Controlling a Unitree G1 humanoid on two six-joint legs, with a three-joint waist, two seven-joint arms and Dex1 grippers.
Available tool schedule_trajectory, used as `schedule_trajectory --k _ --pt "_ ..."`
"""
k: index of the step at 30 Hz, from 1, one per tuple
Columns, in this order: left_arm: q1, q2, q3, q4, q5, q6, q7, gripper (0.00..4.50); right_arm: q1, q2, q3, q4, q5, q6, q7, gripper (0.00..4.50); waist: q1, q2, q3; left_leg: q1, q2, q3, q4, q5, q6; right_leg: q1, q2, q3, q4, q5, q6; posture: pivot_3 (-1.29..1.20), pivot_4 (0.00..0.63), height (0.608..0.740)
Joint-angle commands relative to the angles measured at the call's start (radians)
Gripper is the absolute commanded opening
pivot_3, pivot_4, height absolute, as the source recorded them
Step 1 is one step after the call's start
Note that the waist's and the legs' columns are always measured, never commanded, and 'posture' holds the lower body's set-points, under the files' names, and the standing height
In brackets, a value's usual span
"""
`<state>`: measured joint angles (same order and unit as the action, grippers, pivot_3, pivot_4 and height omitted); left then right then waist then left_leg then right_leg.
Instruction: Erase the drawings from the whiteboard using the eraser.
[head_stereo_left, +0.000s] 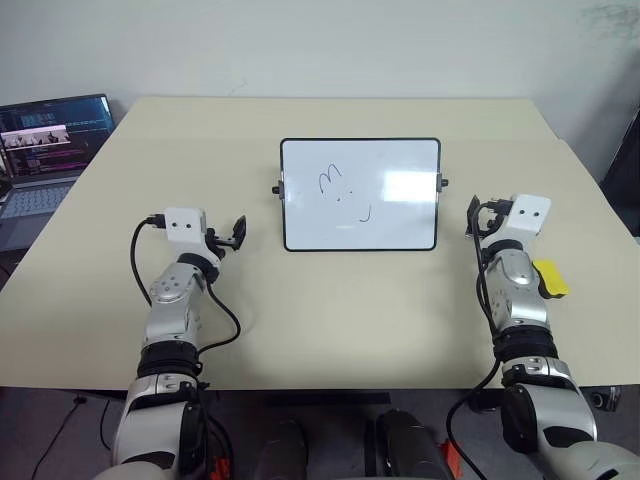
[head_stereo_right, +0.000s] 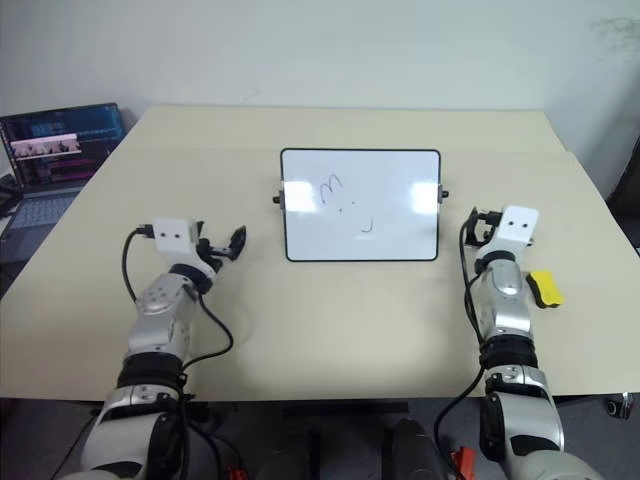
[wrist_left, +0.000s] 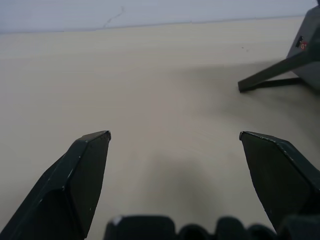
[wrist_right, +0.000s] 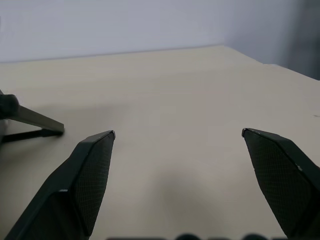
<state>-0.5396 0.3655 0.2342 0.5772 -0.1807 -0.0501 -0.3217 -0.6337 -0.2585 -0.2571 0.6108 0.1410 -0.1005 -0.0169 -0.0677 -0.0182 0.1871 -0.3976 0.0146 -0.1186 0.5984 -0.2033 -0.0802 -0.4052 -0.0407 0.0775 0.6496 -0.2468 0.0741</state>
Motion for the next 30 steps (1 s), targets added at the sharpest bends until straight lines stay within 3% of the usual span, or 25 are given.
schedule_trajectory --k 1,10,14,19,22,26,30 --pt "-0.007 -0.003 -0.014 -0.051 0.014 0.0 0.017 4.5 -0.004 -0.027 -0.014 -0.044 0.007 0.023 0.007 4.47 0.0 0.0 0.0 0.0 0.0 0.0 0.0 0.0 0.0 0.0 0.0 0.0 0.0 0.0 0.0 0.0 0.15 0.74" --pt "0.007 0.025 -0.013 -0.093 -0.004 0.03 -0.027 4.5 0.016 -0.07 -0.034 -0.13 0.034 0.098 0.041 4.47 -0.001 0.0 0.0 0.0 0.0 0.0 0.0 0.0 0.0 0.0 0.0 0.0 0.0 0.0 0.0 0.0 0.15 0.74" --pt "0.013 0.042 0.043 -0.173 -0.139 0.107 -0.143 4.5 0.016 -0.106 -0.054 -0.199 0.079 0.184 0.087 4.47 -0.002 0.0 0.0 0.0 0.0 0.0 0.0 0.0 0.0 0.0 0.0 0.0 0.0 0.0 0.0 0.0 0.15 0.74" --pt "0.076 0.161 0.049 -0.308 -0.23 0.214 -0.33 4.5 0.013 -0.172 -0.069 -0.274 0.171 0.37 0.208 4.47 -0.016 0.0 0.0 0.0 0.0 0.0 0.0 0.0 0.0 0.0 0.0 0.0 0.0 0.0 0.0 0.0 0.15 0.74" --pt "0.11 0.291 0.06 -0.479 -0.412 0.448 -0.527 4.5 0.022 -0.266 -0.053 -0.341 0.202 0.509 0.309 4.47 -0.017 0.001 0.0 0.0 0.0 0.0 0.0 0.0 0.0 0.0 0.0 0.0 0.001 0.0 0.0 0.0 0.15 0.74" --pt "0.062 0.365 -0.01 -0.563 -0.468 0.566 -0.645 4.5 0.021 -0.37 -0.057 -0.378 0.216 0.655 0.366 4.47 -0.012 0.001 0.0 0.0 0.0 -0.001 0.0 0.0 0.0 0.001 0.0 -0.001 0.0 0.0 0.0 0.0 0.15 0.74" --pt "-0.01 0.326 -0.139 -0.621 -0.476 0.628 -0.728 4.5 0.03 -0.445 -0.084 -0.418 0.247 0.765 0.409 4.47 0.001 0.001 0.0 -0.002 0.0 -0.002 0.004 0.0 0.0 0.002 0.0 -0.002 -0.001 0.0 0.0 0.0 0.15 0.74"
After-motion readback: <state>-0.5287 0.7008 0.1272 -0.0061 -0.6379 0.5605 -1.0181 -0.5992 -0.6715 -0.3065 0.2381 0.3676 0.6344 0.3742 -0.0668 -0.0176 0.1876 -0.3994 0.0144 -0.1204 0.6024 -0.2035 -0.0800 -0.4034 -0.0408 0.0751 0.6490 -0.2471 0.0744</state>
